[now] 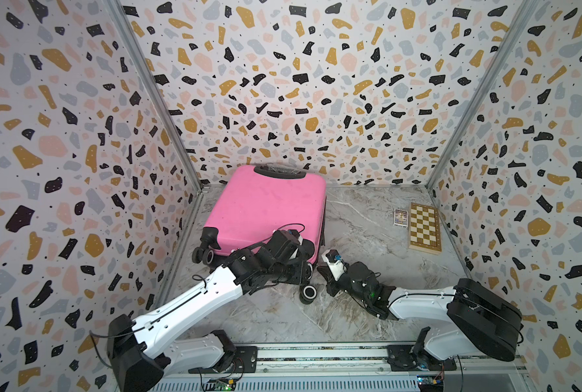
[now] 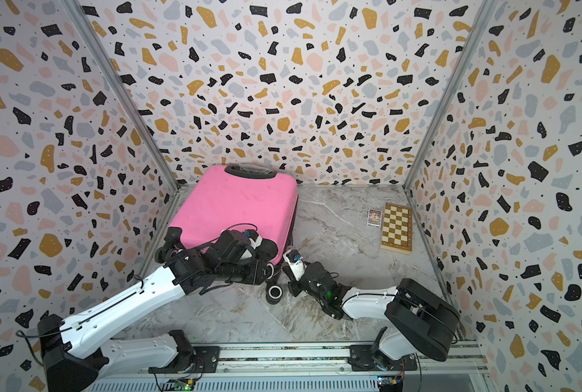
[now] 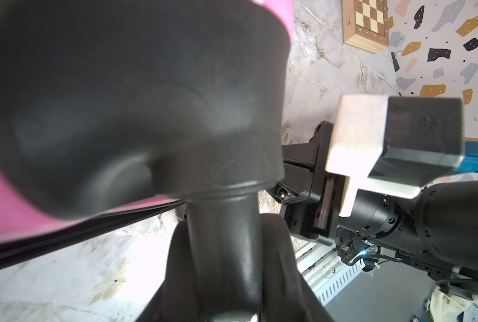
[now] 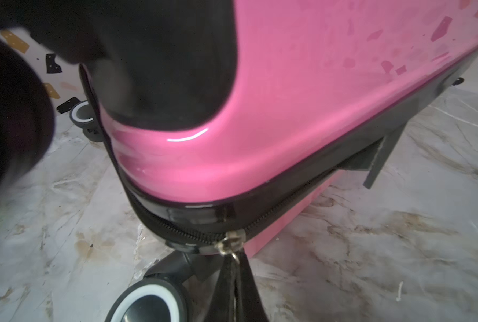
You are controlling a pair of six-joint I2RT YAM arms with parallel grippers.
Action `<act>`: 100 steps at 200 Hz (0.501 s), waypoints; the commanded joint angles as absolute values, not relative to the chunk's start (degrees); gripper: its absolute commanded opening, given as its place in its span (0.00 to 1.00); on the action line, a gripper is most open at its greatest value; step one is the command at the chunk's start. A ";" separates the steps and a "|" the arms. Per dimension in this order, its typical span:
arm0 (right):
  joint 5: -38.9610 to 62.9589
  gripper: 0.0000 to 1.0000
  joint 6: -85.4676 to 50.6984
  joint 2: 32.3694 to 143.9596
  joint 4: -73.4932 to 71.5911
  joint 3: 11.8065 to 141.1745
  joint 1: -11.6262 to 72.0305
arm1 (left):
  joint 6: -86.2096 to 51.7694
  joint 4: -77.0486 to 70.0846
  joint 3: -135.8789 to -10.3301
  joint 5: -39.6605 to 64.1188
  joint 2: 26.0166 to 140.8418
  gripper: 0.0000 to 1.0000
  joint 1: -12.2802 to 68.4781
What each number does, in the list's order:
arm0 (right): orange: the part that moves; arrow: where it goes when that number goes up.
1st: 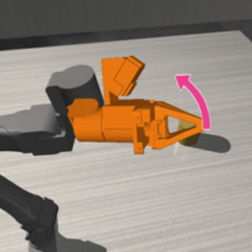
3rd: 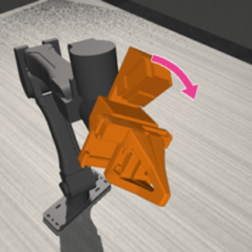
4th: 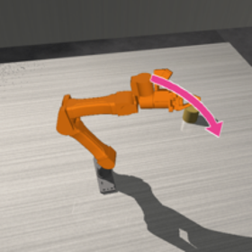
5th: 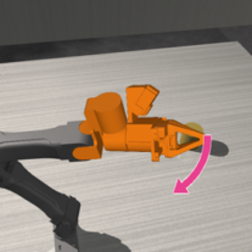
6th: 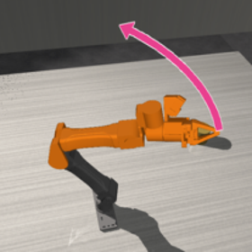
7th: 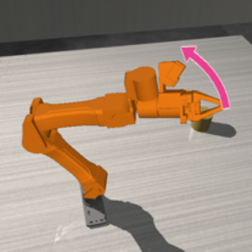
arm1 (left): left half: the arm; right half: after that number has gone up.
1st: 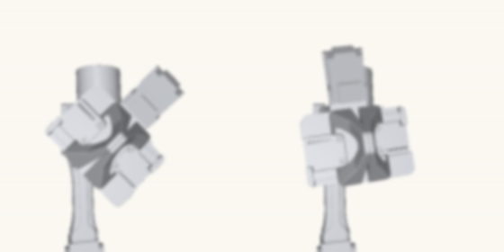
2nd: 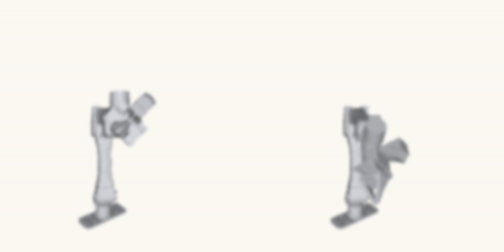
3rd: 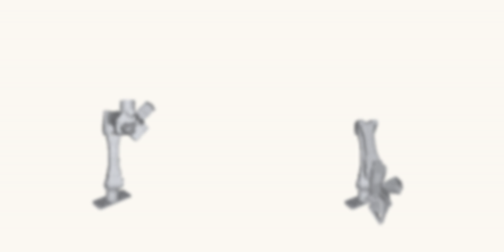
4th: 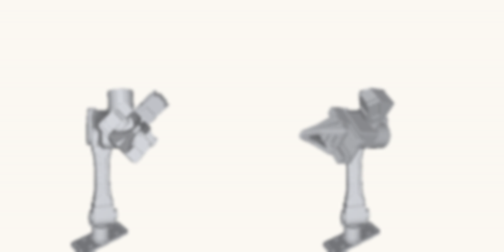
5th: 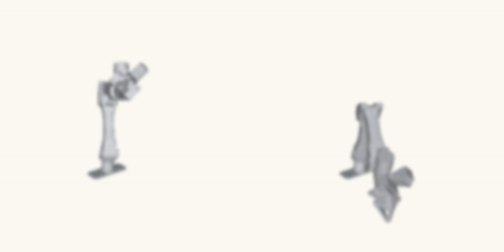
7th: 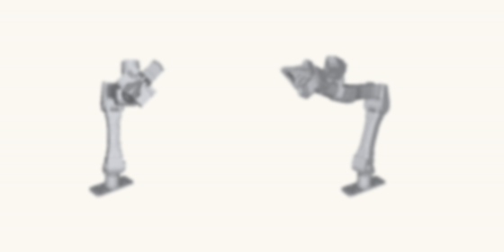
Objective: Close the suitcase zippers
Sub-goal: Zip the zipper on the suitcase.
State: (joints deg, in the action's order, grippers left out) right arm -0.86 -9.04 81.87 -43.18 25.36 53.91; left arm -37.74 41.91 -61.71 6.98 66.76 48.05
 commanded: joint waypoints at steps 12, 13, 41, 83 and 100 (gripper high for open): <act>6.57 0.00 -6.20 79.56 -42.54 24.93 53.78 | -35.94 32.19 -64.34 9.50 66.64 0.09 48.95; 6.67 0.00 -6.22 79.55 -42.54 24.90 53.83 | -35.99 32.04 -64.34 9.41 66.72 0.09 48.95; 10.46 0.00 -6.96 78.93 -42.52 24.85 55.21 | -37.17 27.42 -64.21 7.67 68.64 0.00 48.95; 16.30 0.00 -12.72 78.20 -46.79 23.61 56.43 | -37.05 18.91 -63.81 5.31 71.76 0.00 48.94; 17.37 0.00 -15.57 78.17 -50.19 22.36 56.43 | -36.98 14.45 -63.63 7.66 73.69 0.00 48.90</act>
State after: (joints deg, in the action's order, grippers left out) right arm 7.11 -11.20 80.68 -43.97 24.03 54.24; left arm -39.29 36.88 -61.71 7.01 71.68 48.86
